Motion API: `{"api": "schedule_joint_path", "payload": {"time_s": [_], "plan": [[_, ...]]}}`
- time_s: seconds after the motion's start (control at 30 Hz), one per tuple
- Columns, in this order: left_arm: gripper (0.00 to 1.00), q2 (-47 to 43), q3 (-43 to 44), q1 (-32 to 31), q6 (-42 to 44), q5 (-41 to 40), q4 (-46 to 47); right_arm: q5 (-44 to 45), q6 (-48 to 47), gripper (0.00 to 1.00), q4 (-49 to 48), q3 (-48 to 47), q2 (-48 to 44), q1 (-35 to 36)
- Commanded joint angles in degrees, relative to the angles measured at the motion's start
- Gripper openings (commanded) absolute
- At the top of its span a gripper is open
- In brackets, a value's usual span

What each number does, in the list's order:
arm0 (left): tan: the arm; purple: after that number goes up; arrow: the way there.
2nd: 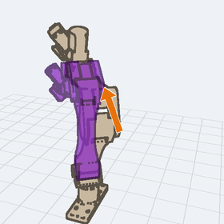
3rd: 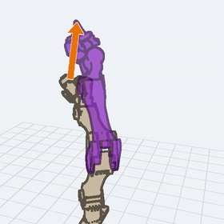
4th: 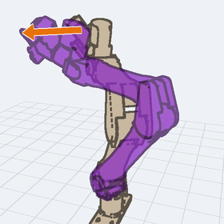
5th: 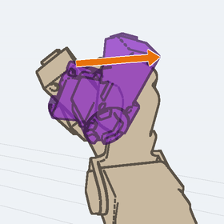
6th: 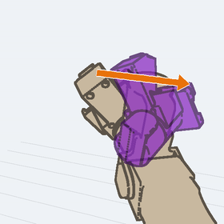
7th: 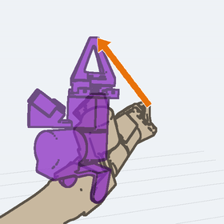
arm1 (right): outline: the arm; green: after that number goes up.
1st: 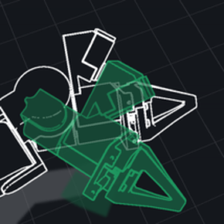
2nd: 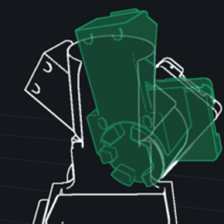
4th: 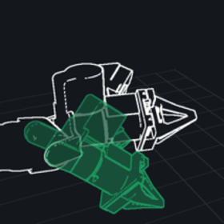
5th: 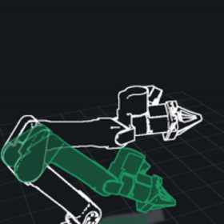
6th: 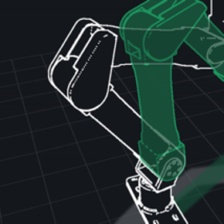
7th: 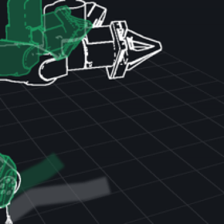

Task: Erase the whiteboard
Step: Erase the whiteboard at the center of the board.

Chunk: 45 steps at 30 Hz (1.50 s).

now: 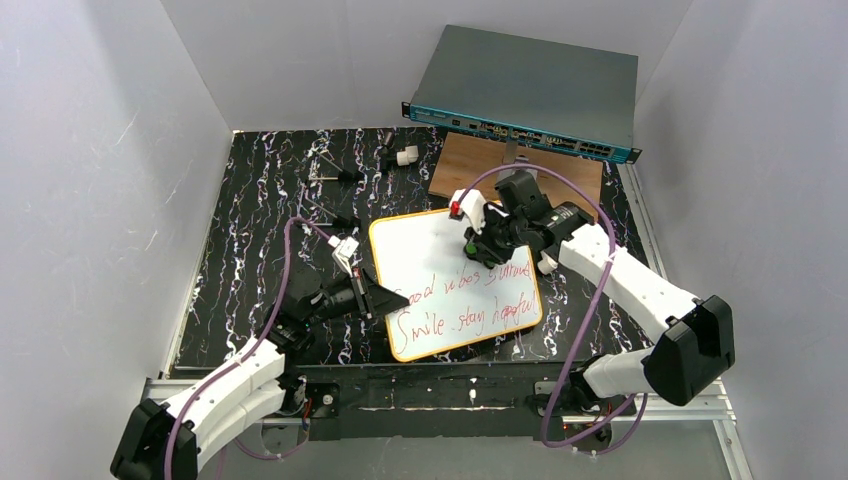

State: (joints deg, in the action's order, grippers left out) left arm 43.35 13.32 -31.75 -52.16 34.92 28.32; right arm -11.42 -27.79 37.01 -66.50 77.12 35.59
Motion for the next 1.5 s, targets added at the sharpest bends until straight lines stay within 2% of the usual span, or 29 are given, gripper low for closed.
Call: {"api": "schedule_joint_path", "payload": {"time_s": [0.0, 0.17, 0.33, 0.47, 0.63, 0.8, 0.87, 0.93, 0.97, 1.13, 1.2, 1.47], "plan": [[0.0, -4.8, 1.5, -0.3, -1.1, 2.3, 9.5, -12.1, -3.0, 0.01, 3.1, 0.7, -1.4, 2.9], [0.0, -4.7, 1.6, -0.4, -0.6, 3.4, 8.3, -14.2, -4.1, 0.01, 3.9, 0.5, -0.6, 5.8], [0.0, -4.4, 0.6, -0.4, -0.4, 2.2, 9.6, -2.2, -0.7, 0.01, -2.2, 1.8, -0.3, 3.9], [0.0, -3.0, 0.6, -0.4, -0.5, 2.6, 12.1, 0.6, 0.5, 0.01, -3.9, 1.9, 0.4, 1.9], [0.0, -2.9, 2.4, -0.4, 2.2, 2.6, 8.9, -6.5, -3.1, 0.01, -0.5, 2.3, -2.0, 3.5], [0.0, -1.3, 4.3, -0.4, 2.4, 3.8, 8.3, -7.9, -4.2, 0.01, 5.1, -2.2, -1.2, 7.8], [0.0, -0.8, 4.3, -0.4, 2.1, 4.0, 9.1, -5.3, -2.3, 0.01, 4.6, -3.3, -0.3, 8.0], [0.0, -0.8, 3.9, -0.4, 2.4, 3.2, 9.5, 1.7, -0.3, 0.01, 2.0, -2.3, 0.7, 7.4], [0.0, -0.8, 3.7, -0.4, 2.5, 3.1, 9.7, 6.2, 0.3, 0.01, 0.4, -1.5, 0.9, 6.1], [0.0, -1.1, 2.6, -0.4, 1.7, 2.7, 10.9, 13.6, 2.0, 0.01, -2.5, -0.5, 0.8, -0.9], [0.0, -1.5, 2.1, -0.4, 1.4, 2.2, 11.8, 12.2, 1.7, 0.01, -2.1, 0.2, 0.4, -1.2], [0.0, -1.5, 1.6, -0.4, 0.6, 1.4, 12.6, -9.9, -2.6, 0.01, 6.2, -1.3, 0.8, 5.0]]}}
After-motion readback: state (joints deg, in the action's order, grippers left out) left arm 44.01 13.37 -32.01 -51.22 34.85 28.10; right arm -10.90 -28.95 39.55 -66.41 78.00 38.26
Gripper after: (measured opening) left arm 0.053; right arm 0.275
